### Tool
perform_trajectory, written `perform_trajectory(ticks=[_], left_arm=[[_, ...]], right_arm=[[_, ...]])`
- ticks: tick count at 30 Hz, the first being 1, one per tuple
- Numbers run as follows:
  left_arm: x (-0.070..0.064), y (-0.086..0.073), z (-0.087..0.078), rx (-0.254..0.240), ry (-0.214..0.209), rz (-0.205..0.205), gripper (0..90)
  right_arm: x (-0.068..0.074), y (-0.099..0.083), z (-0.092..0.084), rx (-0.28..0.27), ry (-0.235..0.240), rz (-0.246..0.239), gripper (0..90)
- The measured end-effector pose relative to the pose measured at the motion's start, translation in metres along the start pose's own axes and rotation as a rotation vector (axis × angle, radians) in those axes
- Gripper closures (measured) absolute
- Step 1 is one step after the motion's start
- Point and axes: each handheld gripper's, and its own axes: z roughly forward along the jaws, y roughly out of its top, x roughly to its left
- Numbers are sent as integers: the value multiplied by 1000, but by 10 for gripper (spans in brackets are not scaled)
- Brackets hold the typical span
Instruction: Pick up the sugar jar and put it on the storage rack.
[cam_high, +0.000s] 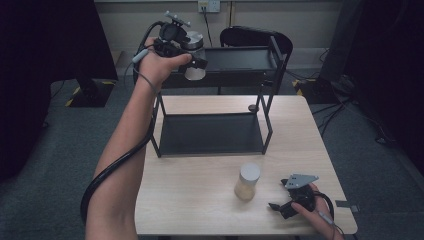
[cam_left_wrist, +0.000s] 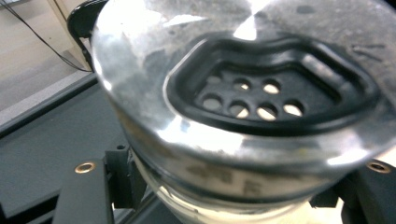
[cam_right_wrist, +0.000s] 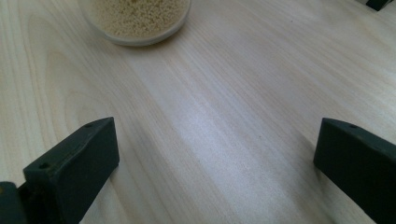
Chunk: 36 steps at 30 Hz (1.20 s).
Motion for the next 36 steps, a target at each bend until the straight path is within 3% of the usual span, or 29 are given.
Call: perform_trajectory(ticks=[22,36], left_arm=[[25,22,22,25,71,-32,304],[26,22,43,38,92,-48,304]], right_arm=[[0,0,0,0,0,0,0],[0,0,0,1,0,1,0]])
